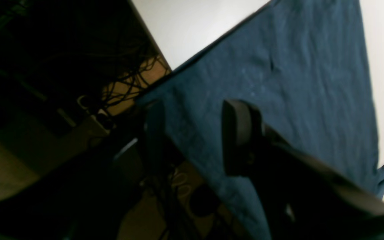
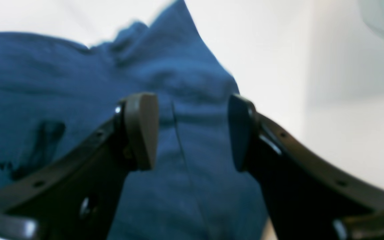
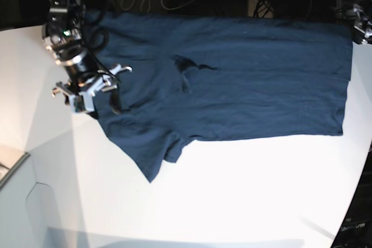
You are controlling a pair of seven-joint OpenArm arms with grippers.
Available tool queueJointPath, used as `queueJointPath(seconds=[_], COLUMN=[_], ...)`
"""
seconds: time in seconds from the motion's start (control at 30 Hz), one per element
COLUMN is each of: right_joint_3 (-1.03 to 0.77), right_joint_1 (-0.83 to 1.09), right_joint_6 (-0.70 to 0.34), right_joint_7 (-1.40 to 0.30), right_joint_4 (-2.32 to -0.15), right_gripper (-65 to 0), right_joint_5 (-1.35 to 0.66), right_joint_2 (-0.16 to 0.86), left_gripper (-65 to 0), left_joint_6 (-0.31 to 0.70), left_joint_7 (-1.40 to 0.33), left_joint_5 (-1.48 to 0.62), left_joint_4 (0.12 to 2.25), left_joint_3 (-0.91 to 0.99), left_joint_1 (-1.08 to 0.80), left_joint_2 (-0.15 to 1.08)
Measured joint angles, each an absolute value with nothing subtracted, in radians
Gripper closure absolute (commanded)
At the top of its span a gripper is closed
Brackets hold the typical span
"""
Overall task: Layout the t-shirt on the table in an organized manner, then fold the t-shirt properly
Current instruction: 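Move both grippers to the shirt hem corners and grasp them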
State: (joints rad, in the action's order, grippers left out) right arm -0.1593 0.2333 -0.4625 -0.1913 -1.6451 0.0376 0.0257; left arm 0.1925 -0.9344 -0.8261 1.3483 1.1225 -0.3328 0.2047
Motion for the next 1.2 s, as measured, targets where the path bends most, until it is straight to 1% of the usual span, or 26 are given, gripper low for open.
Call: queueJointPath(seconds=[0.1, 0.23, 0.33, 0.43, 0.53, 0.63, 0.8, 0.93, 1.13, 1.2], right_joint_3=[-0.121, -0.128, -0.131, -0.181, -0.236, -0.243, -0.247, -0.245, -0.246, -0.246], right_joint_1=[0.156, 0.041, -0.022, -0.064, -0.091, -0.117, -0.120, -0.121, -0.109, -0.087], right_joint_6=[-0.463, -0.460, -0.459, -0.459, -0.459, -0.459, -0.459, -0.459, -0.459, -0.459], right_joint_7=[-0.243, -0.251, -0.240, -0.249, -0.243, -0.242, -0.243, -0.241, -0.237, -0.179], right_joint_4=[-1.555, -1.379, -1.259, -1.151, -1.094, -1.044, -1.031, -1.023, -1.044, -1.092], right_gripper=[-33.8, -33.8, -33.8, -33.8, -33.8, -33.8, -33.8, -33.8, -33.7, -33.7], right_joint_5=[0.037, 0.041, 0.031, 0.041, 0.039, 0.037, 0.038, 0.037, 0.038, 0.035], right_joint_2=[0.046, 0.049, 0.072, 0.087, 0.091, 0.120, 0.163, 0.166, 0.175, 0.173], left_gripper=[-27.6, -27.6, -27.6, -27.3, -27.3, -27.3, -27.3, -27.3, -27.3, -27.3], left_joint_6=[0.187, 0.189, 0.190, 0.183, 0.187, 0.189, 0.187, 0.187, 0.187, 0.187], left_joint_7=[-0.938, -0.942, -0.939, -0.943, -0.945, -0.946, -0.946, -0.942, -0.943, -0.943], left_joint_5=[-0.812, -0.825, -0.825, -0.797, -0.757, -0.724, -0.706, -0.707, -0.706, -0.707], left_joint_4=[1.348, 1.348, 1.348, 1.341, 1.343, 1.343, 1.341, 1.341, 1.341, 1.341], left_joint_3=[1.140, 1.127, 1.126, 1.131, 1.130, 1.128, 1.131, 1.131, 1.132, 1.131], left_joint_1=[-0.287, -0.218, -0.187, -0.153, -0.104, -0.072, -0.051, -0.015, -0.011, -0.010], left_joint_2=[0.205, 0.211, 0.213, 0.212, 0.203, 0.200, 0.202, 0.202, 0.202, 0.202])
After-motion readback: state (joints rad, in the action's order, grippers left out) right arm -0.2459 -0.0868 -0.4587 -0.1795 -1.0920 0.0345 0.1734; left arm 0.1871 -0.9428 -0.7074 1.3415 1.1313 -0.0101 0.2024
